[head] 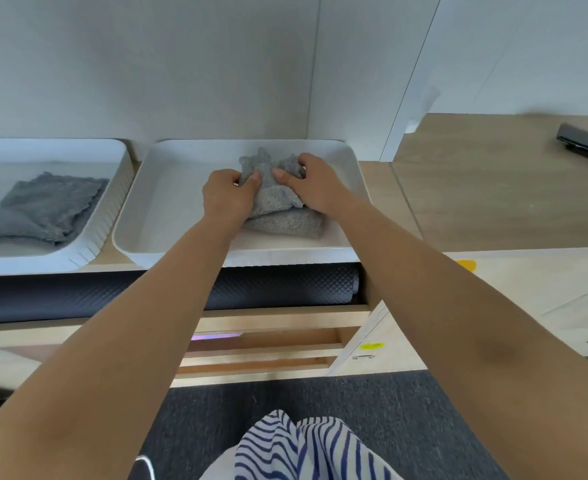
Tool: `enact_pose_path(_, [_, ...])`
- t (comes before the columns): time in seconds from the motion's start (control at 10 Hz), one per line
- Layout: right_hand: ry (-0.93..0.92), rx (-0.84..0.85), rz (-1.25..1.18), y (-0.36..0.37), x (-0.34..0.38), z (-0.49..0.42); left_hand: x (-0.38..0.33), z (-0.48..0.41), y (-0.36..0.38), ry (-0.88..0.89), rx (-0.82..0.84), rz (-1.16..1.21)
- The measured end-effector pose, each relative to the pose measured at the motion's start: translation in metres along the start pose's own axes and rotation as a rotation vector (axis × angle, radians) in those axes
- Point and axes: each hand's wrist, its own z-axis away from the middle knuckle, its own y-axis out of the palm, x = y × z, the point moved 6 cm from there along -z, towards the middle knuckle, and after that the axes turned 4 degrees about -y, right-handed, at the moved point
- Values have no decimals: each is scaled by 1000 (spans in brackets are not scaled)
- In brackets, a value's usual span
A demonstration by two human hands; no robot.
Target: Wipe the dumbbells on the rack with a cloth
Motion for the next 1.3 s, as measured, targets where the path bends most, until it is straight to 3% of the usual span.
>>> enact_pose_path(0.3, [-14, -50, 330, 4, 4, 2, -2, -2, -1, 85, -6, -421])
enact_pose_path(0.8, [104, -47, 640, 2, -4, 2, 2, -10, 5, 207, 211, -638])
enact_pose_path(0.9, [118, -32, 698, 5, -8, 0, -2, -10, 0, 232, 285, -625])
enact_pose_path(1.1, [179, 47, 733, -4, -10, 3, 2, -19, -18, 39, 384, -329])
enact_pose_path(1.3, [188, 78, 802, -22, 11, -6, -18, -29, -33, 58, 321, -399])
